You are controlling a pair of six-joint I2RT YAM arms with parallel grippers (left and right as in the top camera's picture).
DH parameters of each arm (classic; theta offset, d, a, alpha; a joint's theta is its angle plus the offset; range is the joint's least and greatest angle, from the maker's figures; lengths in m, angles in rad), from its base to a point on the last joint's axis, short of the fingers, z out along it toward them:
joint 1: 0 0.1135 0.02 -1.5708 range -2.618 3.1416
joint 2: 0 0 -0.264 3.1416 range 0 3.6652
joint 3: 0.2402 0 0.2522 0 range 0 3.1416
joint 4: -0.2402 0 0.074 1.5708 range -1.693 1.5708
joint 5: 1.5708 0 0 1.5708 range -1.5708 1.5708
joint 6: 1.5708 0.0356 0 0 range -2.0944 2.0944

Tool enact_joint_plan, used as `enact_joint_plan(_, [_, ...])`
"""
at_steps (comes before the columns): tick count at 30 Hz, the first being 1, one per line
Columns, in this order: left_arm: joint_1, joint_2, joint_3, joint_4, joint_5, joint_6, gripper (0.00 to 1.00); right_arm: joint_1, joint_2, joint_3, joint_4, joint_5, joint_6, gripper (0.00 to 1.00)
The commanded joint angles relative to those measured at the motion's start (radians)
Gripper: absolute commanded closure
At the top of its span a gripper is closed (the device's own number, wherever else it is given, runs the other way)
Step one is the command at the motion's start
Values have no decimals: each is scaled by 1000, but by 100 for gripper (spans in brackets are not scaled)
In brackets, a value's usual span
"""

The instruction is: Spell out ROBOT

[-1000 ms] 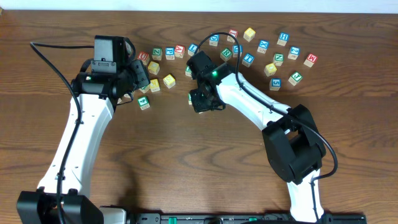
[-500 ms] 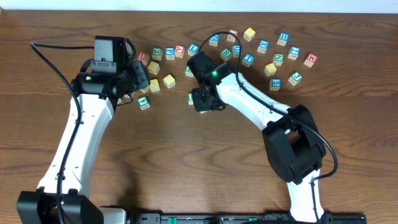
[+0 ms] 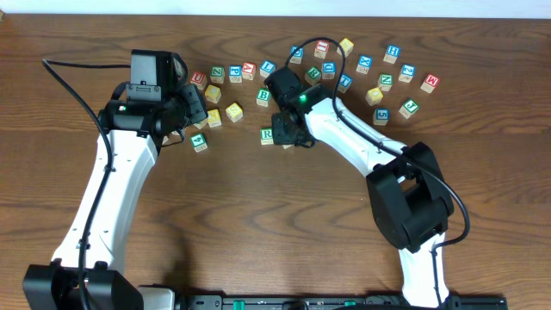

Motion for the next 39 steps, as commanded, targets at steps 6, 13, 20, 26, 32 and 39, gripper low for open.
enact_joint_plan(6, [3, 5, -8, -2, -10, 10, 75, -3, 29, -6, 36, 33, 81, 96])
enact_joint_plan(13, [3, 6, -8, -2, -11, 10, 75, -4, 39, -6, 46, 13, 82, 95])
enact_joint_plan(20, [3, 25, -8, 0, -10, 10, 74, -13, 35, 39, 39, -33, -2, 89])
enact_joint_plan(26, [3, 52, -8, -3, -10, 10, 74, -38, 23, 129, -75, -37, -44, 87])
enact_joint_plan(32, [3, 59, -8, -3, -10, 10, 75, -61, 24, 131, -205, -40, -72, 90])
enact_joint_plan(39, [3, 59, -8, -2, -10, 10, 75, -35, 26, 72, -223, -48, -136, 97])
